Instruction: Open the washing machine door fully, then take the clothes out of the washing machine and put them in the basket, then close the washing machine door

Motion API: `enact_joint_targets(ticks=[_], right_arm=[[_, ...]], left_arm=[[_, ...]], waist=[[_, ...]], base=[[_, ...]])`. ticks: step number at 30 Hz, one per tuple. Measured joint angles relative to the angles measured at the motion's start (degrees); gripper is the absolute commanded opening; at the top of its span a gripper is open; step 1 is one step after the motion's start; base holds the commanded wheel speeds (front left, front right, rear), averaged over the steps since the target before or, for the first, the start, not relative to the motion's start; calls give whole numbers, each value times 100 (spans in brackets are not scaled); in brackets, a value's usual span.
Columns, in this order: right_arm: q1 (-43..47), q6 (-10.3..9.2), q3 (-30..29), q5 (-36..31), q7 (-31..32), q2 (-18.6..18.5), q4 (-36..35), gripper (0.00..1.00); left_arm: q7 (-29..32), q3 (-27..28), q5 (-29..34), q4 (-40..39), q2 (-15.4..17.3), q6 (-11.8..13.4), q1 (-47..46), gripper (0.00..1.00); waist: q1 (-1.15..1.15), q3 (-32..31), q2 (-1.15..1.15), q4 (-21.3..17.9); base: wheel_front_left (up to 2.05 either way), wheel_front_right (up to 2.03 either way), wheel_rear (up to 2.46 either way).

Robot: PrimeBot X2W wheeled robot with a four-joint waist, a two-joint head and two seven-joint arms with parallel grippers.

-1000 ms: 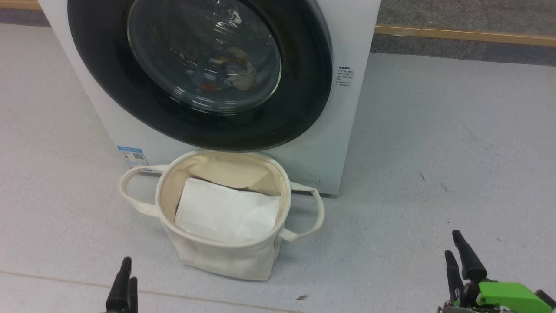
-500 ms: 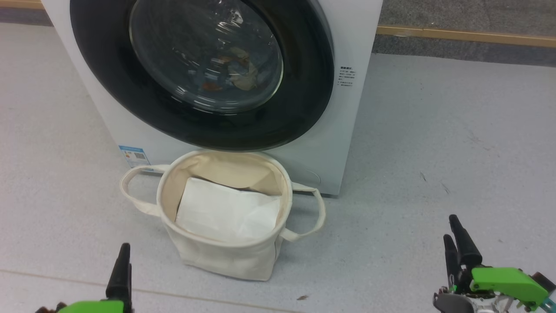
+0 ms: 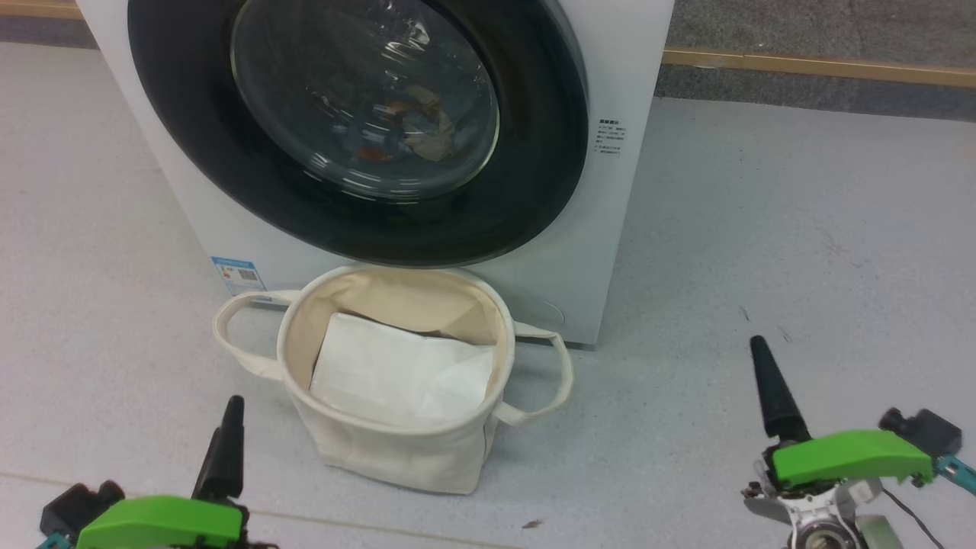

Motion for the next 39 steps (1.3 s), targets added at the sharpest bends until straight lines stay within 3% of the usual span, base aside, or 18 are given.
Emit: enact_joint_targets(ticks=[6, 16, 30, 39], right_arm=[[-30, 0, 279, -1241, -100, -2, -74, 100], [-303, 0, 403, -2566, -277, -8, -119, 100], [-484, 0, 402, -3899, -494, -15, -188, 100], [-577, 0, 423, -4482, -655, -22, -159, 100]], left_arm=[[-86, -301, 681, -111, 198, 203, -60, 100], [-157, -709, 1675, -200, 499, 475, -321, 100], [-259, -1183, 2764, -279, 772, 817, -571, 100], [-476, -1341, 3170, -189, 870, 902, -756, 100]], waist=[[0, -9, 0, -1], [0, -9, 0, 10], [0, -22, 0, 18], [0, -11, 0, 29]], base=[[0, 0, 0], [0, 0, 0], [0, 0, 0], [0, 0, 0]])
